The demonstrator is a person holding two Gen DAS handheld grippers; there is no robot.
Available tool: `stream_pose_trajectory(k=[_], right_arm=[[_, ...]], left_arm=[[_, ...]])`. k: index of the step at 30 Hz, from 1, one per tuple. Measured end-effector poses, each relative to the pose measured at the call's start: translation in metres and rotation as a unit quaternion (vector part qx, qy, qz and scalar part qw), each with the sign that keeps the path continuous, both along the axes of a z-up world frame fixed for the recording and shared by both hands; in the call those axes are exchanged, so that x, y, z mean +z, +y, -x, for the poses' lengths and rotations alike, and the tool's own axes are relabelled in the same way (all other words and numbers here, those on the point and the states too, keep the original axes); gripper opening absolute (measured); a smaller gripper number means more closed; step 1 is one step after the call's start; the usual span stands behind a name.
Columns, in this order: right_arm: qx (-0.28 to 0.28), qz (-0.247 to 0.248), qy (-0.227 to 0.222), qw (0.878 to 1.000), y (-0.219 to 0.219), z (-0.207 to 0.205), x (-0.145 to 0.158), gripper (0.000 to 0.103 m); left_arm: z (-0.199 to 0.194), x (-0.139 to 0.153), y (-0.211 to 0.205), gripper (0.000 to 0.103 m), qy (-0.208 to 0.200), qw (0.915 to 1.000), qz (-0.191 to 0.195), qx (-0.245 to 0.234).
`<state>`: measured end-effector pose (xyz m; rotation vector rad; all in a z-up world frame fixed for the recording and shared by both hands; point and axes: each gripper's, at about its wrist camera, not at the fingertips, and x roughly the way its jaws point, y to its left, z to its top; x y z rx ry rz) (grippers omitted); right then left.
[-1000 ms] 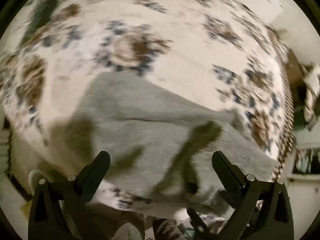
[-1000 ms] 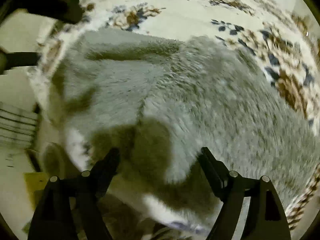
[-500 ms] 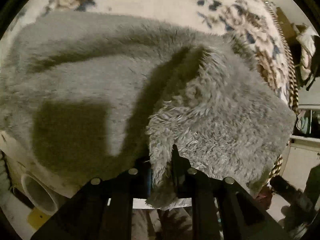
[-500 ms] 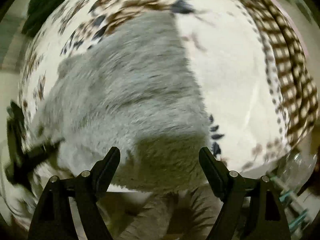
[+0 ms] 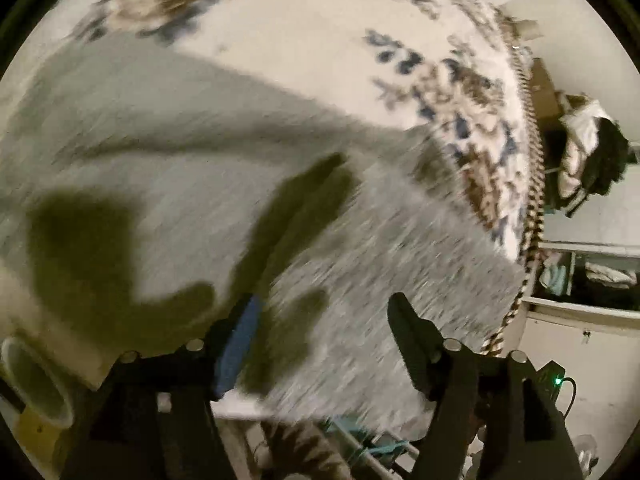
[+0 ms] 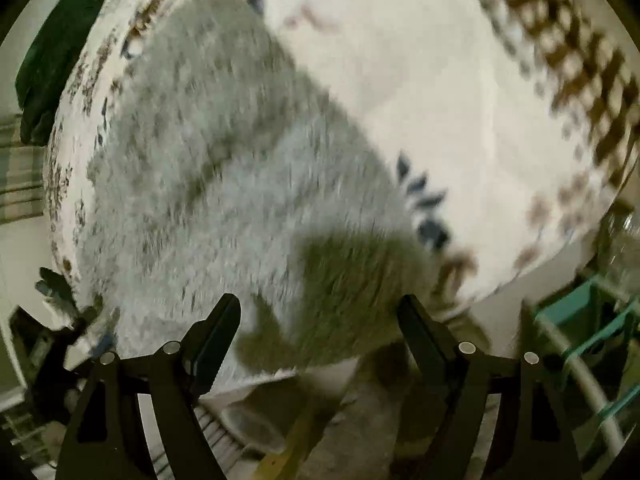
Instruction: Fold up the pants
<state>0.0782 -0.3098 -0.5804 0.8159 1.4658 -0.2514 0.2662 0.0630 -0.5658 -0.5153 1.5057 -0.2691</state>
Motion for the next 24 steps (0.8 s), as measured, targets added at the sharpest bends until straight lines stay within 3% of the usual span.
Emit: stream_pose_trajectory(k=[5,7,8,9,10,11,12,16,19,21,24], right_arm=[[0.034,0.028,-0.022,0.999,-0.019,-0.035,-0.004,0.083],[0.060,0.009,-0.042,0.997,-0.027,-0.052,-0.004,0.083],[0.080,0.001,-0.052,0.995,-0.027,-0.060,-0.008,0.083],[0.107,0.001,-0.063,0.992,-0.024,-0.069,-0.011,0.083],[0.127,0.015,-0.065,0.990,-0.019,-0.076,-0.011,0.068],[0.139,0.023,-0.065,0.988,-0.018,-0.081,-0.012,0.038],[0.140,0.025,-0.068,0.987,-0.019,-0.084,-0.011,0.031],[0.145,0.044,-0.088,0.985,-0.020,-0.092,0.012,0.025],[0.141,0.043,-0.087,0.985,-0.024,-0.093,0.018,0.025],[0.148,0.034,-0.061,0.987,-0.024,-0.094,0.009,0.025],[0.156,0.038,-0.040,0.986,-0.022,-0.092,0.011,0.042]], left_arm=[[-0.025,-0.032,-0.025,0.065,0.005,0.9991,-0.023,-0.034],[-0.028,-0.039,-0.030,0.047,0.001,0.9985,-0.032,-0.044],[-0.027,-0.039,-0.030,0.023,-0.004,0.9983,-0.033,-0.049],[-0.025,-0.036,-0.029,0.013,-0.016,0.9982,-0.029,-0.051],[-0.022,-0.031,-0.028,0.012,-0.029,0.9980,-0.025,-0.050],[-0.018,-0.028,-0.027,0.010,-0.038,0.9978,-0.023,-0.050],[-0.014,-0.022,-0.026,0.010,-0.049,0.9972,-0.027,-0.050],[-0.003,-0.001,-0.015,0.010,-0.076,0.9967,-0.016,-0.024],[-0.008,-0.018,-0.011,0.011,-0.051,0.9986,-0.006,-0.012],[-0.014,-0.030,-0.013,0.020,-0.025,0.9996,-0.008,-0.013],[-0.018,-0.024,-0.007,0.037,-0.017,0.9998,-0.004,-0.003]])
